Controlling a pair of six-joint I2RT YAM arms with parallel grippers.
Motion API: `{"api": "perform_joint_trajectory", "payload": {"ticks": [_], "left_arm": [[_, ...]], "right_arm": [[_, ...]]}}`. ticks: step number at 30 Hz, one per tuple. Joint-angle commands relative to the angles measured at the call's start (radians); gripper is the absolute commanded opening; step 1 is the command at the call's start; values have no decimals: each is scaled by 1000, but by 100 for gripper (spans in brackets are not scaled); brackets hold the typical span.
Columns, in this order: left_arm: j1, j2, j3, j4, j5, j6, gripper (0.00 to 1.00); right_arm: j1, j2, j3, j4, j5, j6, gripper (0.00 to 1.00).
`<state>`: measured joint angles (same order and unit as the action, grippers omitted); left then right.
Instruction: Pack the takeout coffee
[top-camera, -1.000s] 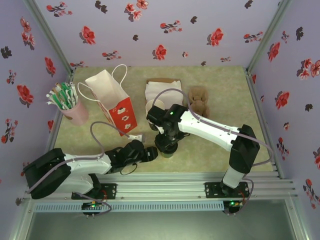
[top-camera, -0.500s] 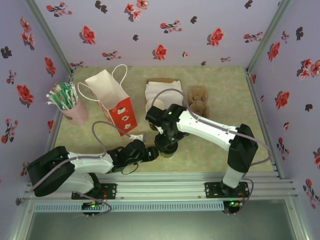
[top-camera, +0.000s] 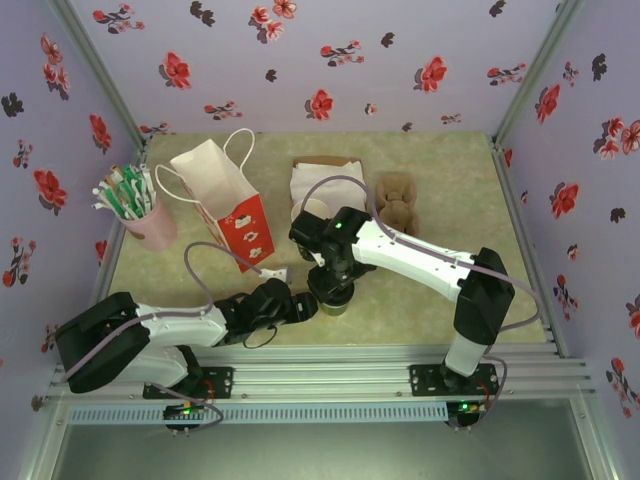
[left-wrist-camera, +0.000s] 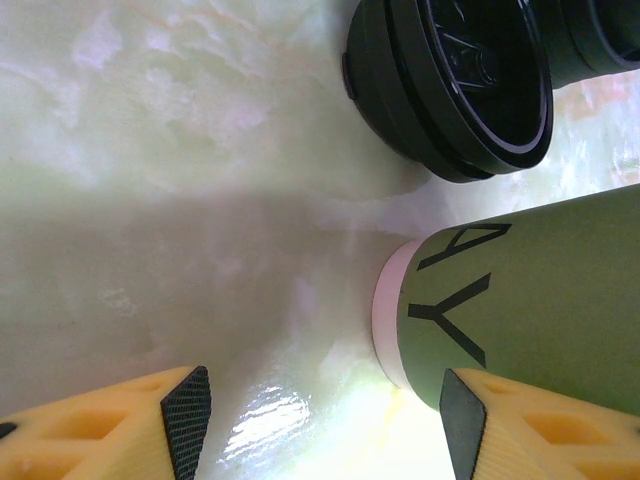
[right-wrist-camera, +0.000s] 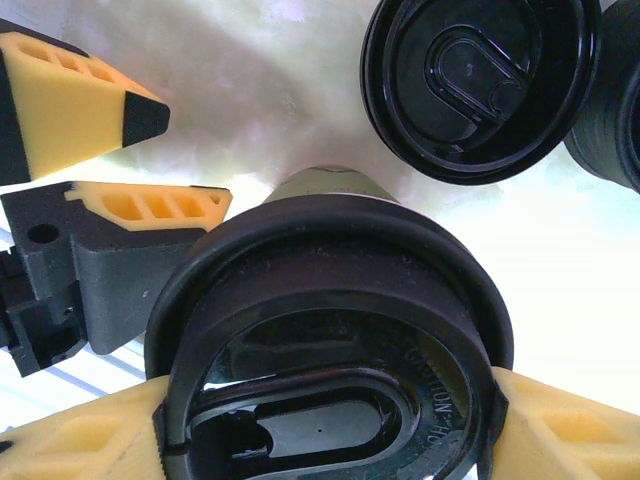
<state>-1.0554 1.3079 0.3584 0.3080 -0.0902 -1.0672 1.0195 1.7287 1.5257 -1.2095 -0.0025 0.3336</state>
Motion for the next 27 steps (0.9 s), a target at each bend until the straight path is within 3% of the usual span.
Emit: {"api": "perform_joint_trajectory", "payload": {"ticks": [1, 18, 27], "left_arm": [[5, 3, 11, 26, 5, 13, 65], [5, 10, 14, 24, 5, 9, 64], [5, -5, 13, 21, 4, 7, 63]], "right_arm": [[2, 1, 6, -6, 17, 15, 64], [-9, -5, -41, 20, 10, 26, 64], [-10, -83, -14, 0, 39, 41, 65]]}}
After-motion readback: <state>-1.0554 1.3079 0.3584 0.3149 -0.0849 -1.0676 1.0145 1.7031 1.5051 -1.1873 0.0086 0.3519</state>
